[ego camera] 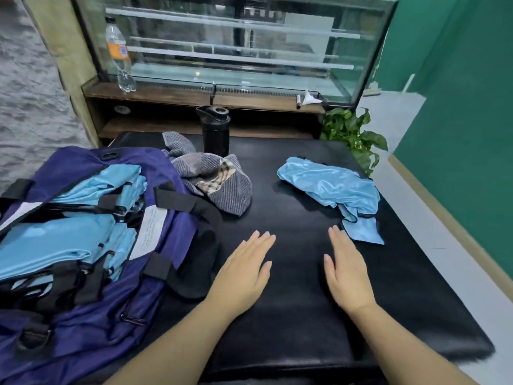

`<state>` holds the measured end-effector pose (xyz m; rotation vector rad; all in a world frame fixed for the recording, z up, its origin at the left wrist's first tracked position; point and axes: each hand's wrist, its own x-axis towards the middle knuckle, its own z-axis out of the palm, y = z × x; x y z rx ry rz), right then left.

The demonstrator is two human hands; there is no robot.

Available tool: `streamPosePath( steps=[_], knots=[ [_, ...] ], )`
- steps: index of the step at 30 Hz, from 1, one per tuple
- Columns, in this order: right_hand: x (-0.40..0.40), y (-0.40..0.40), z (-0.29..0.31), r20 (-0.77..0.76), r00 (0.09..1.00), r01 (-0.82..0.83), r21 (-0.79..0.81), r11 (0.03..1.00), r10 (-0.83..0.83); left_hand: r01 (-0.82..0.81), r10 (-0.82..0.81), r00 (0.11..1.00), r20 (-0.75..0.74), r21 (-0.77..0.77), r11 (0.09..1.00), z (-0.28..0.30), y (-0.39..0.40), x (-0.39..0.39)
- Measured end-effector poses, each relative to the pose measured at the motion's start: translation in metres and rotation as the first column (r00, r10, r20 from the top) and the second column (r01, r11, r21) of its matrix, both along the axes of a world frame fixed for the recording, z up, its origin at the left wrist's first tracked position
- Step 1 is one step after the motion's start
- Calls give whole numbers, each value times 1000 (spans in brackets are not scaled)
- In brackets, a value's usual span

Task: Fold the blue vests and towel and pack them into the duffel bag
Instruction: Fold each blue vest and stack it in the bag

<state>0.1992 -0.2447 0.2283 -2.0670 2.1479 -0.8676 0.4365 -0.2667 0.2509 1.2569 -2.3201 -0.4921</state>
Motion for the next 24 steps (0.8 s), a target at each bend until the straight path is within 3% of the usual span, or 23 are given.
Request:
streamPosePath(
  steps=[2, 6, 9, 14, 19, 24],
  knots=[
    [-22, -2, -9, 40, 983, 176, 32, 984, -177, -11, 11, 1000, -1, 56, 998, -10, -6, -5],
    [-40, -16, -10, 323, 867, 372, 86, 924, -379, -60, 66, 997, -31, 161, 985, -27, -16, -7],
    [-44, -31, -11, 313, 875, 370, 55, 927, -368, -139, 149, 987, -56, 152, 978, -38, -12, -6],
    [-60, -60, -17, 202, 911, 364, 20, 931, -360, -143, 155, 983, -102, 116, 983, -44, -11, -4],
    [-75, -88, -14, 384, 836, 472, -139, 871, -392, -139, 140, 984, -112, 17, 990, -44, -11, -8],
    [-85, -112, -7, 386, 816, 481, -43, 876, -429, -115, 114, 989, -91, 2, 993, -44, -12, -7]
  ],
)
